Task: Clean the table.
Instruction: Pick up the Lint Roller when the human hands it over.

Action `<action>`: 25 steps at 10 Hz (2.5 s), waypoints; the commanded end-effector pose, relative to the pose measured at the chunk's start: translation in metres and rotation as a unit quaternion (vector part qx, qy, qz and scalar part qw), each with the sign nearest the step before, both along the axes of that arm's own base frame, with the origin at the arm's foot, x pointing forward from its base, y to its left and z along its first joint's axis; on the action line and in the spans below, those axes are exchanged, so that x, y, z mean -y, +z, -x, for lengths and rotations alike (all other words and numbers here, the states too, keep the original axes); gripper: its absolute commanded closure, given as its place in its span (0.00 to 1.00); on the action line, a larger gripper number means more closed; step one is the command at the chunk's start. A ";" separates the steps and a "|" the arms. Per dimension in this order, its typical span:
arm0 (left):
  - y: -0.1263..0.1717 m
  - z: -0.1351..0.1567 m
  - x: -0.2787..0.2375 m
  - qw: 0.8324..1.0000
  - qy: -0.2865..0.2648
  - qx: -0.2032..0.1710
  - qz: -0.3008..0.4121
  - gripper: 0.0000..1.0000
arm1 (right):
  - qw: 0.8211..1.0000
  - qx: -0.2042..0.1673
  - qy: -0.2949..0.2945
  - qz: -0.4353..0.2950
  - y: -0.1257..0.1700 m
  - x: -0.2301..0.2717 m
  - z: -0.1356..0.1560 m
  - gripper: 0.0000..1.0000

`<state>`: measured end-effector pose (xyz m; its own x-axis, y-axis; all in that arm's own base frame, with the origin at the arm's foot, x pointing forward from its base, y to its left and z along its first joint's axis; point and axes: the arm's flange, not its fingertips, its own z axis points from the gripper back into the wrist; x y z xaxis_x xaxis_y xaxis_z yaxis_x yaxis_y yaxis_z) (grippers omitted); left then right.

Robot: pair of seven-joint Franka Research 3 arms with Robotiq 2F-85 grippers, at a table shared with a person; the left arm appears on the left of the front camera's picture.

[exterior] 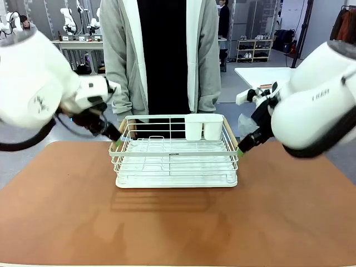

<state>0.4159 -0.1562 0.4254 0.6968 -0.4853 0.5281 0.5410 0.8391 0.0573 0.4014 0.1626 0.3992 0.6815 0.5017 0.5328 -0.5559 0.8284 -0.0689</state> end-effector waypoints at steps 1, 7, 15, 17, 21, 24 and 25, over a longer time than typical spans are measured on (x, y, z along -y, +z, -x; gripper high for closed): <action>0.089 -0.012 -0.060 0.980 -0.005 -0.110 0.168 0.00 | 0.985 -0.090 -0.005 -0.146 0.075 0.056 -0.007 0.00; 0.107 0.083 -0.335 0.820 0.047 -0.164 0.546 0.00 | 0.812 -0.250 -0.003 -0.527 0.086 0.304 0.041 0.00; -0.029 0.088 -0.411 0.775 0.162 -0.214 0.572 0.00 | 0.732 -0.296 -0.075 -0.609 -0.021 0.375 0.038 0.00; -0.029 0.088 -0.411 0.775 0.162 -0.214 0.572 0.00 | 0.732 -0.296 -0.075 -0.609 -0.021 0.375 0.038 0.00; -0.029 0.088 -0.411 0.775 0.162 -0.214 0.572 0.00 | 0.732 -0.296 -0.075 -0.609 -0.021 0.375 0.038 0.00; -0.029 0.088 -0.411 0.775 0.162 -0.214 0.572 0.00 | 0.732 -0.296 -0.075 -0.609 -0.021 0.375 0.038 0.00; -0.029 0.088 -0.411 0.775 0.162 -0.214 0.572 0.00 | 0.732 -0.296 -0.075 -0.609 -0.021 0.375 0.038 0.00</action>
